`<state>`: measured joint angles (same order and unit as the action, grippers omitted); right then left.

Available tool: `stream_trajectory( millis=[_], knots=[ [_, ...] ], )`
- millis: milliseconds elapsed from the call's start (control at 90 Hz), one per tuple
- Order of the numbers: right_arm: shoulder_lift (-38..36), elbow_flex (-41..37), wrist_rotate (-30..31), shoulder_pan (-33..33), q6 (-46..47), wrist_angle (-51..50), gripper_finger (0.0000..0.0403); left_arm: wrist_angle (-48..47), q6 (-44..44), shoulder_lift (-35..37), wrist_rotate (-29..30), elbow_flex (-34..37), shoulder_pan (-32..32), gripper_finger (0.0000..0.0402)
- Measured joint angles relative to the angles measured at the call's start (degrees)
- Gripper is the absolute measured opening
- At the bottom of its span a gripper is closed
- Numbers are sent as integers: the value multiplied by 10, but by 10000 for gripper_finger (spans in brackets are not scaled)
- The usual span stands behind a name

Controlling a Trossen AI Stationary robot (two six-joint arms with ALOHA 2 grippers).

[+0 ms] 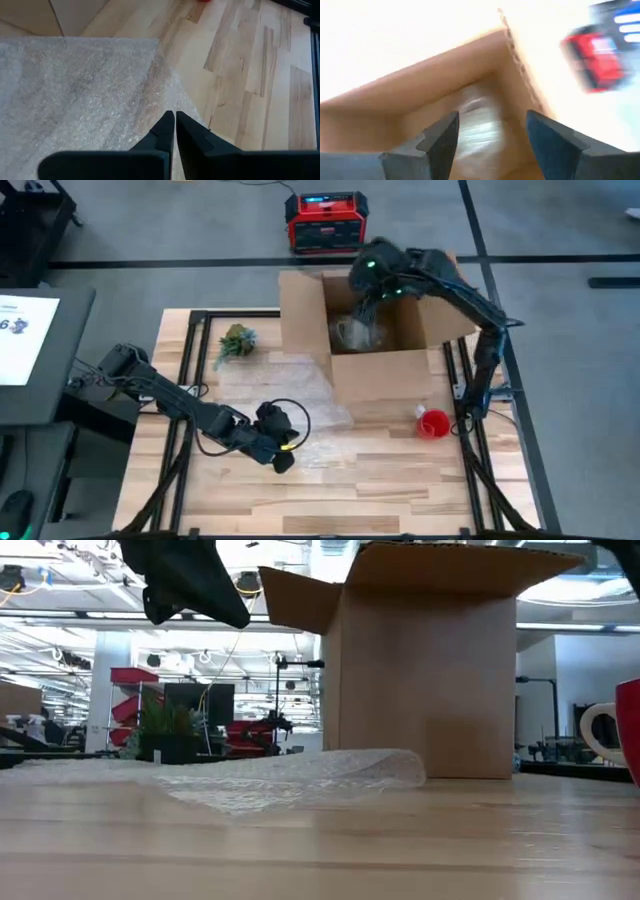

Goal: Wrap mug
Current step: Put the wrapped blue patterned mug into the brown cardboard box

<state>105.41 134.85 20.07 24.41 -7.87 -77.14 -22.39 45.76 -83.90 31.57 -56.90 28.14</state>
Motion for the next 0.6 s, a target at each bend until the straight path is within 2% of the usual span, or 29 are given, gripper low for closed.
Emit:
stream_trajectory(
  millis=[100,222,422,600],
  knots=[
    [-8,0,75,22,35,9,206,0,1,0,0,0,0,0],
    [3,0,89,64,79,-10,190,0,1,0,0,0,0,0],
    [59,-1,154,126,184,-40,166,0,1,0,0,0,0,0],
    [112,0,165,155,174,-26,150,-1,0,0,0,0,0,0]
  ],
)
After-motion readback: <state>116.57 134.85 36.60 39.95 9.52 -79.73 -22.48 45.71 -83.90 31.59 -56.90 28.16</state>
